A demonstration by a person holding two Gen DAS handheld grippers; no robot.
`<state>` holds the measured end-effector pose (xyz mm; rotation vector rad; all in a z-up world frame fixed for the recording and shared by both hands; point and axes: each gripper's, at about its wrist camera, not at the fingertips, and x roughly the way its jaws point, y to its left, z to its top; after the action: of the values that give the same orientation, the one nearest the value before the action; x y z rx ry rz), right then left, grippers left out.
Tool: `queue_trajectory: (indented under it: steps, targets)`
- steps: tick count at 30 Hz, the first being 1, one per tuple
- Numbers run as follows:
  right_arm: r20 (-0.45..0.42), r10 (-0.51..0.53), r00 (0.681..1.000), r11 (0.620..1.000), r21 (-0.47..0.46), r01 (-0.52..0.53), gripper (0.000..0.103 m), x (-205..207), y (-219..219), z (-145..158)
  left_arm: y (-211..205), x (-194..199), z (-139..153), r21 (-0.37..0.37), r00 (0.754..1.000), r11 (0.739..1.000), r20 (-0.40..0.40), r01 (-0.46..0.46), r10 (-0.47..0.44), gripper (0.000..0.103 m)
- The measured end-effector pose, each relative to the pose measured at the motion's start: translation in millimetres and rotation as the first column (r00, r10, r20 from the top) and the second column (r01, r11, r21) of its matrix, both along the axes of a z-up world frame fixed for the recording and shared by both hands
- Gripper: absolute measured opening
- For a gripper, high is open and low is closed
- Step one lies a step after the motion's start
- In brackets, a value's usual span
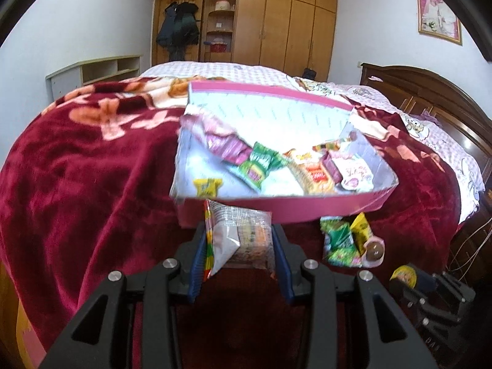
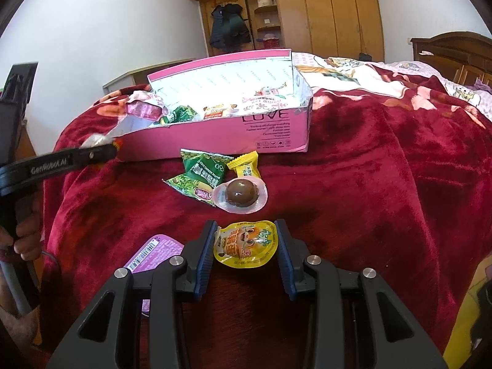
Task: Organize snacks
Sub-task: 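Grasp the yellow jelly cup with the right tool while the left tool lifts the candy pack, then drop the candy pack into the box with the left tool while the right tool carries the jelly cup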
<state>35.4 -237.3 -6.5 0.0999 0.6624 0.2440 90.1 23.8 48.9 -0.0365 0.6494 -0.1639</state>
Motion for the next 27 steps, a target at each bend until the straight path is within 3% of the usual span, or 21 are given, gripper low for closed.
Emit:
queue_trajectory:
  steps: [15, 27]
  targets:
    - [-0.005, -0.003, 1.0, 0.999, 0.035, 0.003, 0.038, 1, -9, 6, -26, 45, 21, -0.007, 0.999, 0.999, 0.015, 0.035, -0.035, 0.041]
    - [0.046, -0.009, 0.999, 0.999, 0.043, 0.007, 0.038, 10, -21, 34, -35, 59, 17, 0.021, 0.999, 0.999, 0.009, 0.032, -0.032, 0.041]
